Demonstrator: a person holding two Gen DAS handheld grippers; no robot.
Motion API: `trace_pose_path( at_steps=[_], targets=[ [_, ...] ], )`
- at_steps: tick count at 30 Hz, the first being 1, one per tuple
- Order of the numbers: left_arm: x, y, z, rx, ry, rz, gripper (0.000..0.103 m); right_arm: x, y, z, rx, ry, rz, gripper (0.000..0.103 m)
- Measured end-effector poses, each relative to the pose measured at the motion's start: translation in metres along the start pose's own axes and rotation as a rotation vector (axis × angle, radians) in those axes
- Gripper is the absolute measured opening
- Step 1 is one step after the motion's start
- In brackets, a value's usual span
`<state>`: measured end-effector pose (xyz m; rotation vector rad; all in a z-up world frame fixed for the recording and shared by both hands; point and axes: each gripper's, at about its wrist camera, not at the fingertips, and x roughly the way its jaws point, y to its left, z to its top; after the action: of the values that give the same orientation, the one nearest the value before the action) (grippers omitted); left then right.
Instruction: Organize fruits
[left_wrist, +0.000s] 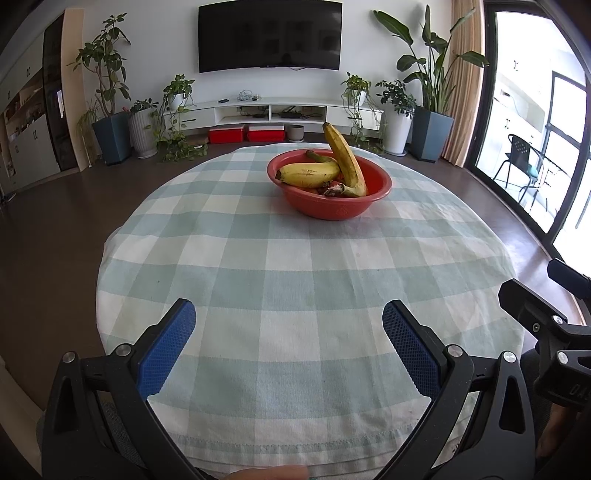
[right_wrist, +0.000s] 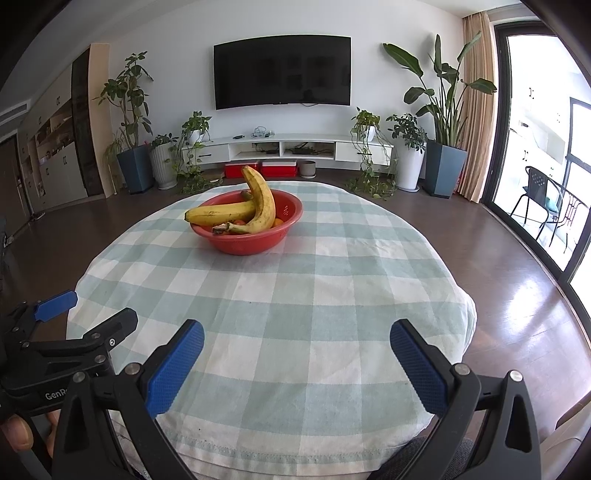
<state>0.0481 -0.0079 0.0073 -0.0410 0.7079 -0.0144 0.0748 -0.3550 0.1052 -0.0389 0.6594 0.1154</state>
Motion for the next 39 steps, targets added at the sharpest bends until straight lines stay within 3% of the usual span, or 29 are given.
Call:
trace_pose_path(
  at_steps=[39],
  targets=[
    [0.001, 0.002, -0.002, -0.004, 0.001, 0.0, 0.103, -0.002, 0.011, -0.005, -0.002, 0.024, 0.013, 0.103]
  ],
)
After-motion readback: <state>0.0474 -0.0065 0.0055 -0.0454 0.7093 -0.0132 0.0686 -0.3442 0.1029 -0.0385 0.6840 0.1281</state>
